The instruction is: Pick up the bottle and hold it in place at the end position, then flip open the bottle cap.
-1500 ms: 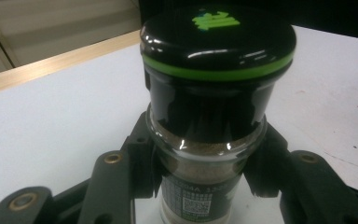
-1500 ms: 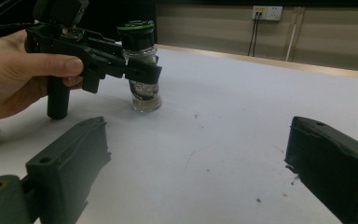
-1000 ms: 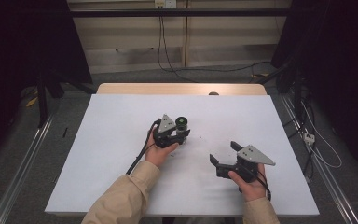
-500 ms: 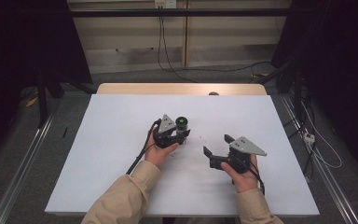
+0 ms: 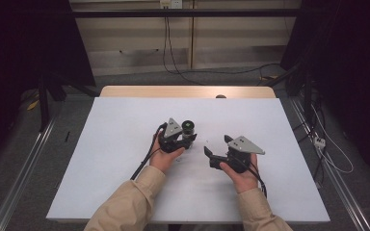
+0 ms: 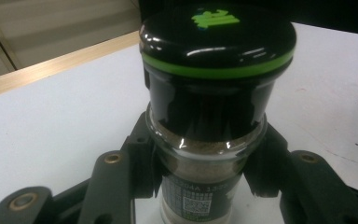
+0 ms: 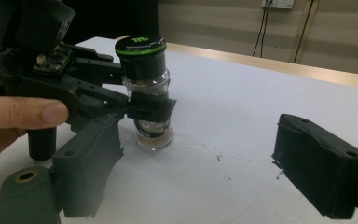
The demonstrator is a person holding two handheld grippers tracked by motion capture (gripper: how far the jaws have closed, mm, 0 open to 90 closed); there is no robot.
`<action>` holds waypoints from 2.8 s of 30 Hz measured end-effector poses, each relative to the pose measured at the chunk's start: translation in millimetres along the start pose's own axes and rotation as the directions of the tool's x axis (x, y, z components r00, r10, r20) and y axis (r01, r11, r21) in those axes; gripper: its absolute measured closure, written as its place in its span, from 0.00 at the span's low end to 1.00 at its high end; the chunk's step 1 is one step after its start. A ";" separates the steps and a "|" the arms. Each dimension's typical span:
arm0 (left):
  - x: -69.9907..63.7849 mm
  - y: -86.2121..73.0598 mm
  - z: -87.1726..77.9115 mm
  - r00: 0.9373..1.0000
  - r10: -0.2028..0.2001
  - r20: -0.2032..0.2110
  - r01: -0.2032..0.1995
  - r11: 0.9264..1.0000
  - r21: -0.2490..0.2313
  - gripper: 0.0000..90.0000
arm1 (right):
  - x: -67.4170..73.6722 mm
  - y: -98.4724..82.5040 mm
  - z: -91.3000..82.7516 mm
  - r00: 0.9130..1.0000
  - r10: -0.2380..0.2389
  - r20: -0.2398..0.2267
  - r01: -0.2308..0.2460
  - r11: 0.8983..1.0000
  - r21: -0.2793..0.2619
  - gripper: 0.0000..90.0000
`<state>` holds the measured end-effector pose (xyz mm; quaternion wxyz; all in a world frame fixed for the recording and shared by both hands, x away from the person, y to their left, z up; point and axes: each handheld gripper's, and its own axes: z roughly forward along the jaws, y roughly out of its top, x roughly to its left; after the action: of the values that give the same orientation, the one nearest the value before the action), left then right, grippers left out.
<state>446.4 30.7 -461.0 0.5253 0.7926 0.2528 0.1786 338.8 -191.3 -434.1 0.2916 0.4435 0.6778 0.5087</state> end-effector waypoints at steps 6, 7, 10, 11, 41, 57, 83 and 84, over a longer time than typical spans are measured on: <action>-1.2 0.1 0.1 1.000 0.009 -0.005 -0.009 1.000 -0.001 0.59 | 0.7 3.7 4.6 1.000 0.005 0.001 -0.005 1.000 -0.001 0.15; -1.5 0.0 0.3 1.000 0.007 -0.004 -0.007 1.000 -0.003 0.59 | 0.6 4.0 5.2 1.000 0.010 -0.001 -0.010 1.000 -0.002 0.16; -0.8 0.2 0.1 1.000 0.025 0.006 -0.025 1.000 -0.002 0.59 | -0.3 4.5 6.3 1.000 0.016 0.003 -0.016 1.000 -0.001 0.16; 0.2 0.0 -0.4 1.000 0.021 0.004 -0.021 1.000 -0.002 0.59 | -0.7 4.5 6.8 1.000 0.018 0.002 -0.018 1.000 -0.001 0.16; -0.8 -0.3 -1.1 1.000 0.014 0.003 -0.014 1.000 0.002 0.59 | 5.3 22.2 27.7 1.000 -0.028 -0.007 0.028 0.999 0.015 0.41; -0.6 -0.4 -1.4 1.000 0.014 0.011 -0.014 1.000 0.005 0.59 | 6.1 29.1 34.6 0.998 -0.037 -0.051 0.038 0.999 0.028 0.87; -0.8 -0.5 -1.3 1.000 0.010 0.012 -0.010 1.000 0.003 0.59 | 13.2 30.1 45.2 0.992 -0.044 -0.115 0.052 0.996 0.070 1.00; -0.8 -0.5 -1.4 1.000 0.011 0.012 -0.011 1.000 0.003 0.59 | 13.2 30.1 45.6 0.992 -0.044 -0.115 0.052 0.996 0.072 1.00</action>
<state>444.9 31.4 -460.9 0.5246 0.7958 0.2458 0.1763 380.9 -157.1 -419.0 0.2483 0.4081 0.7223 0.5001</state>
